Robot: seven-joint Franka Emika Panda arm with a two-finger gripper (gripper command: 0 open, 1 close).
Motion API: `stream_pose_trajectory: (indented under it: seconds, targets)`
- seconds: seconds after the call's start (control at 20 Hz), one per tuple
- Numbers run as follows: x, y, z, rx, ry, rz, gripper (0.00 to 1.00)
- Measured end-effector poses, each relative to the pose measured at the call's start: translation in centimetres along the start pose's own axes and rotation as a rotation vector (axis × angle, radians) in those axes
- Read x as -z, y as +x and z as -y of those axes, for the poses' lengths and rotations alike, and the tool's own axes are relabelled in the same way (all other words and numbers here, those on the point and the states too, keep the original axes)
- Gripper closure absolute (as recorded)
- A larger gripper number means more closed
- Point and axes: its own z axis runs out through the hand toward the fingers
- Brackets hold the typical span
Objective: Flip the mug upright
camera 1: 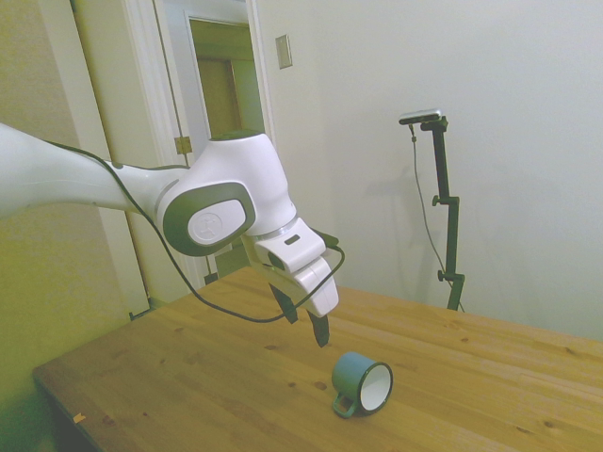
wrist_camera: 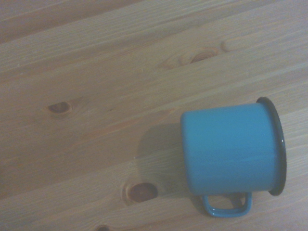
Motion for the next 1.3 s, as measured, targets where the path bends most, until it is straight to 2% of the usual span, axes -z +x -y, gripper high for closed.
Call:
stream_pose_trajectory:
  seconds: [0.15, 0.6, 0.9, 1.0, 1.3]
  targets:
    - [-0.3, 1.4, -0.4, -0.020, 0.003, -0.001, 0.00]
    - [-1.1, 9.7, -2.5, -0.081, 0.024, 0.005, 0.00]
    - [-2.6, 11.7, -3.9, -0.070, 0.059, 0.086, 0.00]
    - [-4.7, 12.8, -3.6, -0.068, 0.060, 0.112, 0.00]
    - [-5.2, 13.2, -3.6, -0.046, 0.100, 0.129, 0.00]
